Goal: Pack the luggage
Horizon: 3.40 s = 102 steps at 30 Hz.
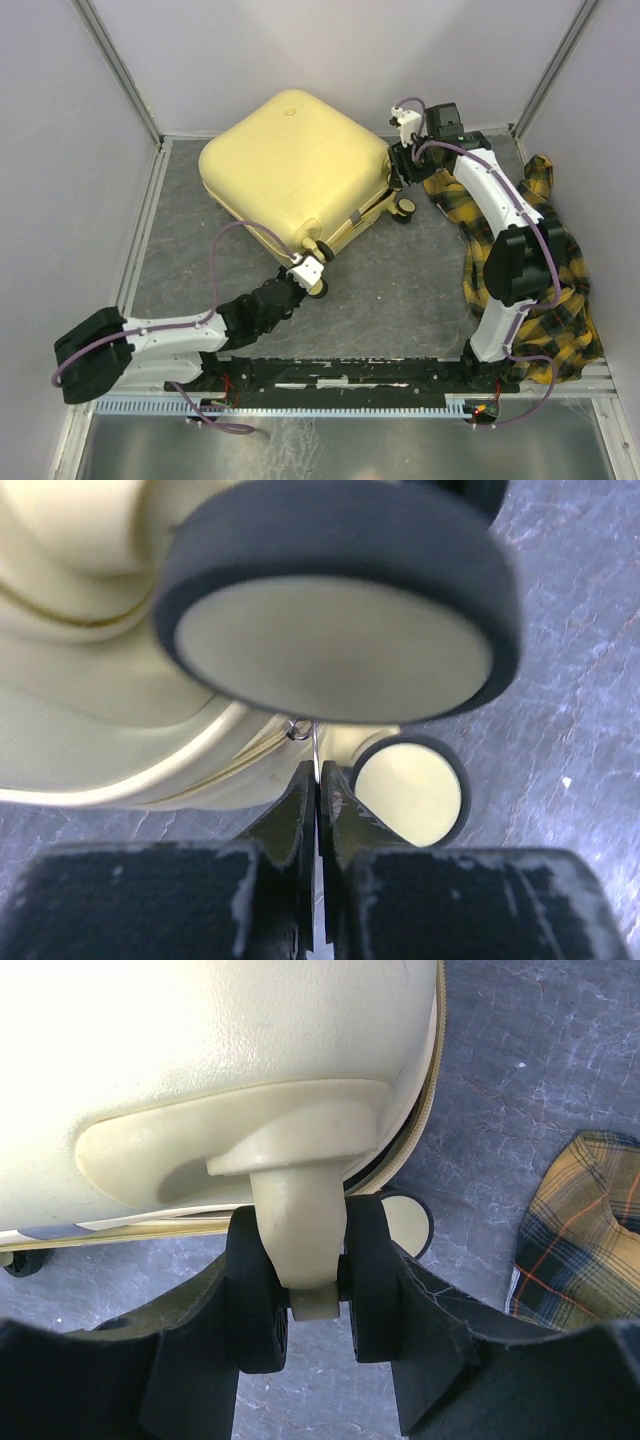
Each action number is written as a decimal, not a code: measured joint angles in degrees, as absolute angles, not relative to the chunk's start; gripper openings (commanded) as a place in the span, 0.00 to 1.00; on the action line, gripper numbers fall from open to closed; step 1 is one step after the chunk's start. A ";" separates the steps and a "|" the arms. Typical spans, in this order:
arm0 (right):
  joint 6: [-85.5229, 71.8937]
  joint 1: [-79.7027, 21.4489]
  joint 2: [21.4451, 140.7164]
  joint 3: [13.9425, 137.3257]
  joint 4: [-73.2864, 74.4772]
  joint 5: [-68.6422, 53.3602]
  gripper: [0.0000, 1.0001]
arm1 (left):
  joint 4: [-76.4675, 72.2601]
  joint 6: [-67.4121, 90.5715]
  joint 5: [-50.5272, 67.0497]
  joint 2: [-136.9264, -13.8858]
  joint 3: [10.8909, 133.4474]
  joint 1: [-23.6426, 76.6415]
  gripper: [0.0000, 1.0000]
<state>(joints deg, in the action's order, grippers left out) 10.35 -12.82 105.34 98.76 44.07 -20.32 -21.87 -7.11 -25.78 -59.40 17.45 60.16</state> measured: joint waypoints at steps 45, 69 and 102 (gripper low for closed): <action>12.88 -14.26 106.32 95.53 39.33 -11.44 0.01 | -41.69 -20.71 -58.59 -114.72 59.00 67.37 0.10; 8.82 -14.44 106.32 95.11 41.12 -16.53 0.22 | -27.57 -17.15 -28.67 -90.76 61.30 69.78 0.93; -9.37 -11.25 77.95 53.32 13.82 -40.03 0.88 | 25.82 -11.25 7.11 -58.83 65.34 32.95 0.97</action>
